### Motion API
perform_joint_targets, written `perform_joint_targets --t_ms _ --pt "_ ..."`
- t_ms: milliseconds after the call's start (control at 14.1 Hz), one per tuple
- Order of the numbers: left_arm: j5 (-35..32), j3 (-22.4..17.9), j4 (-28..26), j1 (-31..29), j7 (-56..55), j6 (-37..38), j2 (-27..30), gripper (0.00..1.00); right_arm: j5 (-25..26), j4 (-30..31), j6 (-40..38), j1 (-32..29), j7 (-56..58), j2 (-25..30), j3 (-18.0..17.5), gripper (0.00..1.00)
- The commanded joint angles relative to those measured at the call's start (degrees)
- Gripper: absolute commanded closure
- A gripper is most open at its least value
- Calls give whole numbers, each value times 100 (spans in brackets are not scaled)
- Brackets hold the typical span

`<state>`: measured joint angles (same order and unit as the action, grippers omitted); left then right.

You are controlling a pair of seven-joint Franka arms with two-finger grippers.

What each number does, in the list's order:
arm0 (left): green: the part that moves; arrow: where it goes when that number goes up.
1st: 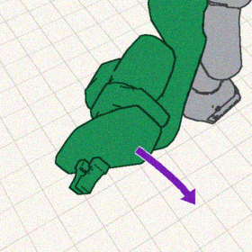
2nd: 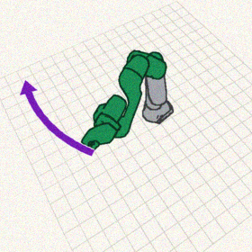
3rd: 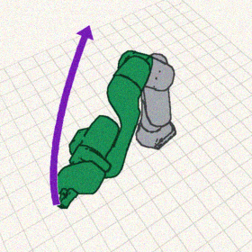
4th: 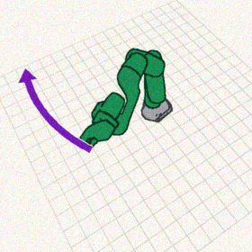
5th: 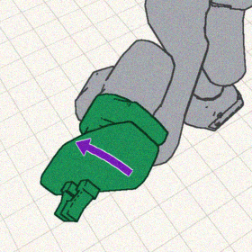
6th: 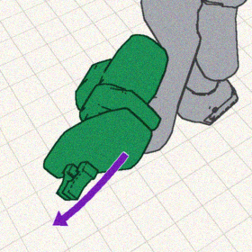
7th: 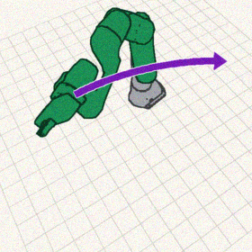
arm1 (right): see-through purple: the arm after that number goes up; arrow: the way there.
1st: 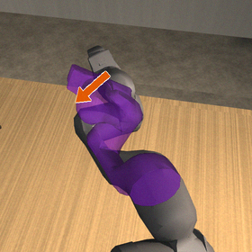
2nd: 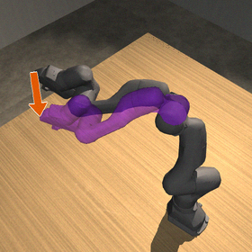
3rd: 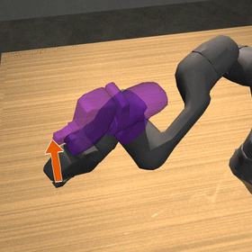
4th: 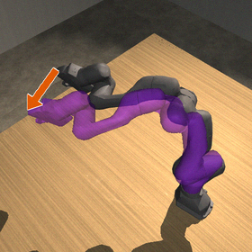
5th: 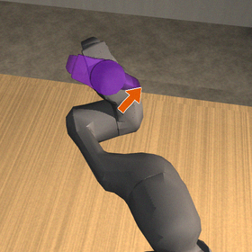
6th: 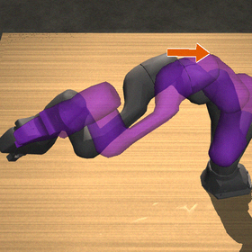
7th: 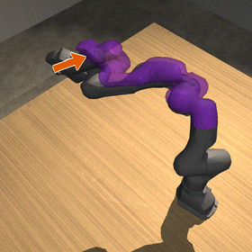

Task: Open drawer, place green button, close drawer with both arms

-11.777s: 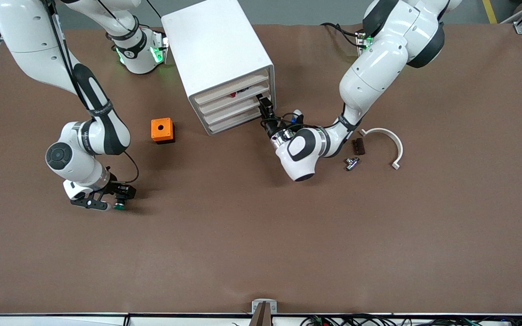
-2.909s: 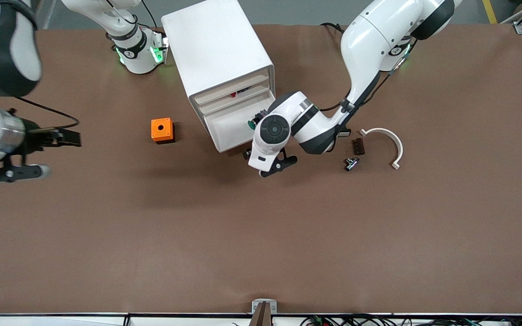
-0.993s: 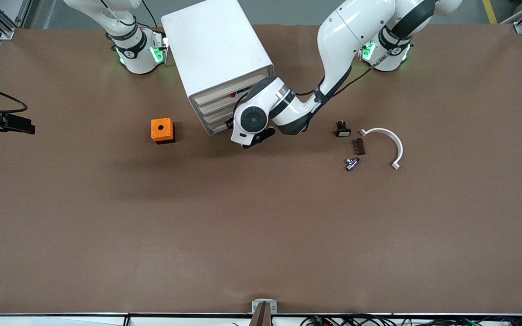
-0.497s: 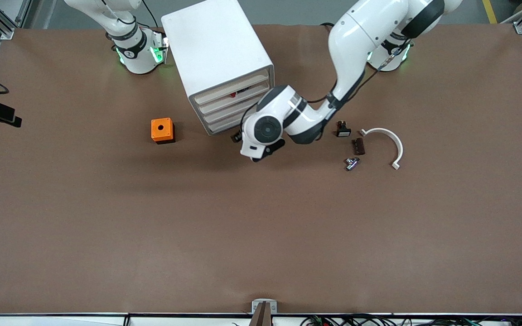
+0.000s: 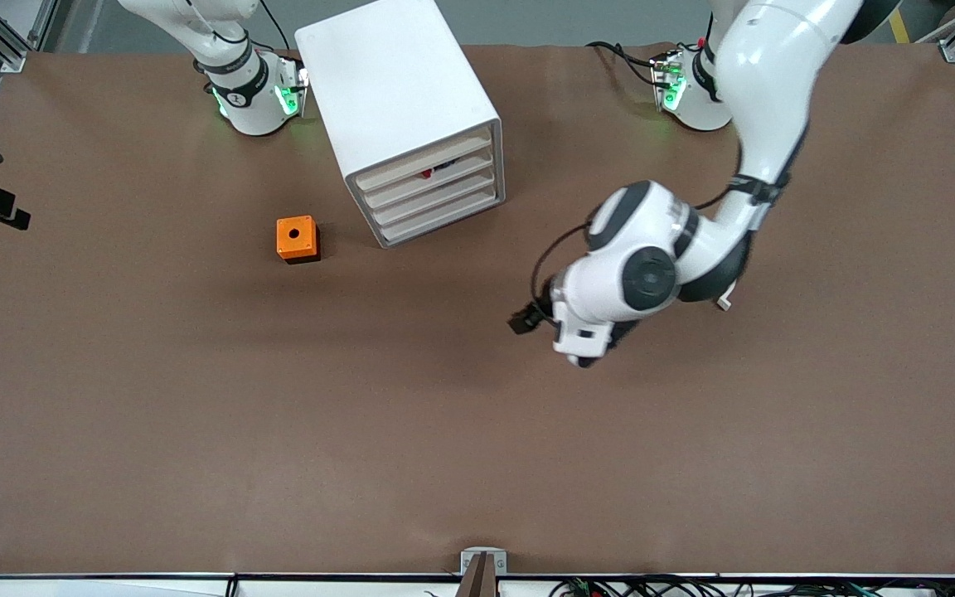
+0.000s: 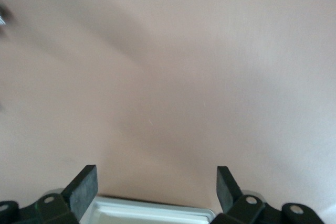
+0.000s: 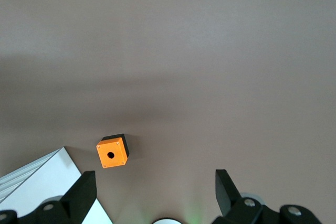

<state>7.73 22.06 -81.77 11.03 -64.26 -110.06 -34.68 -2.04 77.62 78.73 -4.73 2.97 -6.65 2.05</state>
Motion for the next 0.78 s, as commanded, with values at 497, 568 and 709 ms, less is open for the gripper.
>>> perform_joint_targets --t_ms 497,568,709 --pt "-412 0 -146 -1910 3459 2470 1910 0 54 1274 556 -10 -60 1069 -117 0" --pt "-404 0 -163 -2103 3847 2576 2042 0 54 1274 547 -10 -60 1096 -117 0" --pt "-404 -392 -172 -1967 4463 2813 2367 0 54 1282 547 -36 -51 1166 -117 0"
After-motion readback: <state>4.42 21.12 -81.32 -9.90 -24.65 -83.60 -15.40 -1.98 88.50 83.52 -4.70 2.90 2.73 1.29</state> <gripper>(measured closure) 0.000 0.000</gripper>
